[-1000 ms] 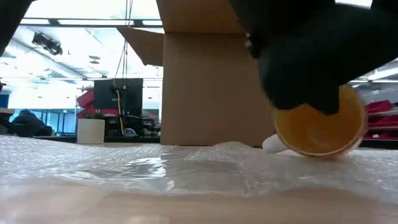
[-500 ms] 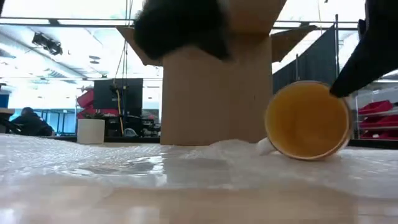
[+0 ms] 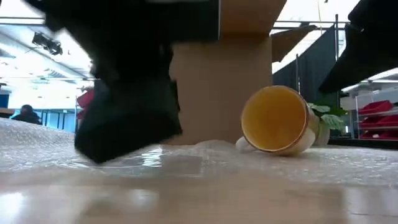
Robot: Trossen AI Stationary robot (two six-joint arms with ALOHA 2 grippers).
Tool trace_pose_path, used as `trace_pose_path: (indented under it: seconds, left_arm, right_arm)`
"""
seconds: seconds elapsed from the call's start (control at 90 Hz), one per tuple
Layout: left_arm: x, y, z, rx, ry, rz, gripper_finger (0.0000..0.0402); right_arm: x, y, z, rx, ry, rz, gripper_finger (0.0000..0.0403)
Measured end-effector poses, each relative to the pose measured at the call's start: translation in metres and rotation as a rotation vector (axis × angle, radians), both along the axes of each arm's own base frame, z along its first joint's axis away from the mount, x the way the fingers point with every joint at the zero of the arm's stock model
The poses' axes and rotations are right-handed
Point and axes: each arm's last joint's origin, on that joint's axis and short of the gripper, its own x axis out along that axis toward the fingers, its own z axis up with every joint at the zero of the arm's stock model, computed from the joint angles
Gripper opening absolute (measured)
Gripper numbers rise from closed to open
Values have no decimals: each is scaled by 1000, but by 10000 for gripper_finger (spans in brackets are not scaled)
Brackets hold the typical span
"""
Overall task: Wrap mug
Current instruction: Wrap the yellow mug with the bubble wrap
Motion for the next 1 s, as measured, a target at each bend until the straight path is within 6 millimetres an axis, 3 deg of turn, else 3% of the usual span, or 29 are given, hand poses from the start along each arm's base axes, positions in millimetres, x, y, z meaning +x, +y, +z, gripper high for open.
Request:
trace_pose_path:
  seconds: [0.2, 0.322, 0.5, 0.711, 0.9, 1.0]
  left_arm:
    - [-4, 3, -9, -38, -31, 35, 152]
    - [-3, 1, -7, -41, -32, 31, 152]
    - [-5, 1, 0, -106, 5, 69, 148]
    - [-50, 0, 44, -78, -29, 75, 115]
    - [-86, 13, 55, -198, -145, 59, 89]
    - [-99, 21, 65, -321, -273, 27, 77]
  right_arm:
    - [3, 6, 8, 92, -115, 7, 162]
    - [7, 4, 8, 84, -63, 35, 162]
    - [24, 14, 8, 131, -180, 124, 157]
    - [37, 28, 23, 64, -142, 313, 117]
    - [46, 30, 40, 35, -112, 368, 49]
    - [48, 26, 39, 31, -100, 358, 11]
